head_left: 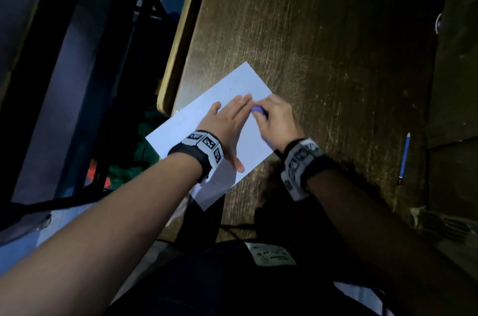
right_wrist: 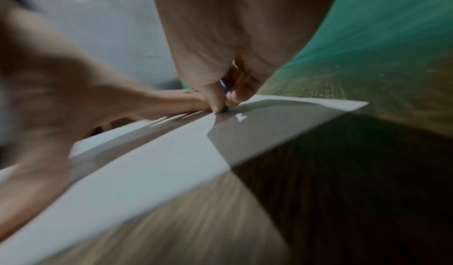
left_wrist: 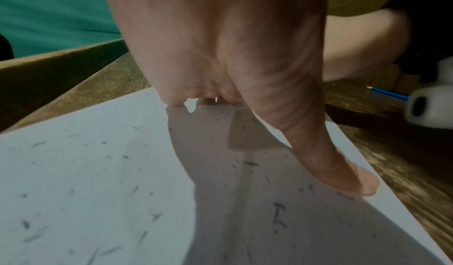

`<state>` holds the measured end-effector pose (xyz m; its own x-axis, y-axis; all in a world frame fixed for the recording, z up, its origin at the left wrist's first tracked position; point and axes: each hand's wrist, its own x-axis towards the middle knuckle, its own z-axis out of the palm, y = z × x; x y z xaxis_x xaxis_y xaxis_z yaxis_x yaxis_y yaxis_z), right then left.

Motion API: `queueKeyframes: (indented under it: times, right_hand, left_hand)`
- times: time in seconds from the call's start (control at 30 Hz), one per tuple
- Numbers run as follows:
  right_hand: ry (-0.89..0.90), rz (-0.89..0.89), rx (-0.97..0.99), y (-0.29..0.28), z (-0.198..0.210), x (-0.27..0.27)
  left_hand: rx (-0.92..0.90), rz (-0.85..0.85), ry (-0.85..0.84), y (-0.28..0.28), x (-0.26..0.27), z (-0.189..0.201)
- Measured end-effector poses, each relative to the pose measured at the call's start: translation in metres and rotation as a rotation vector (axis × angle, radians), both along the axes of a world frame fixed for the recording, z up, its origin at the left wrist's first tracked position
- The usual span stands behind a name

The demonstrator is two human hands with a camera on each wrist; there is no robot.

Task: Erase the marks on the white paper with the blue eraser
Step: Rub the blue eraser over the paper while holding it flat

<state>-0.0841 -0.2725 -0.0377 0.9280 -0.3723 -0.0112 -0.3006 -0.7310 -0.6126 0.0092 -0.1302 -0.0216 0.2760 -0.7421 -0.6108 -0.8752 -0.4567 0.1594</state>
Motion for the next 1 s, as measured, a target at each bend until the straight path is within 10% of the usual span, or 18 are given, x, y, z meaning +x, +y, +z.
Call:
queueKeyframes:
  times: [0.27, 0.5, 0.73, 1.0]
  right_hand:
    - [0.084, 0.078, -0.033, 0.033, -0.003, -0.066]
    - [-0.024, 0.0, -0.001, -0.006, -0.005, 0.011]
    - [0.015, 0.095, -0.001, 0.029, -0.004, -0.076]
    - [-0.012, -0.093, -0.02, -0.01, -0.009, 0.013]
  left_hand:
    - [-0.026, 0.041, 0.003, 0.001, 0.0, -0.002]
    - [-0.02, 0.054, 0.001, -0.003, 0.0, 0.001]
    - [-0.032, 0.065, 0.011, 0.0, 0.001, -0.002]
    - [-0.037, 0.041, 0.006, -0.001, 0.001, -0.002]
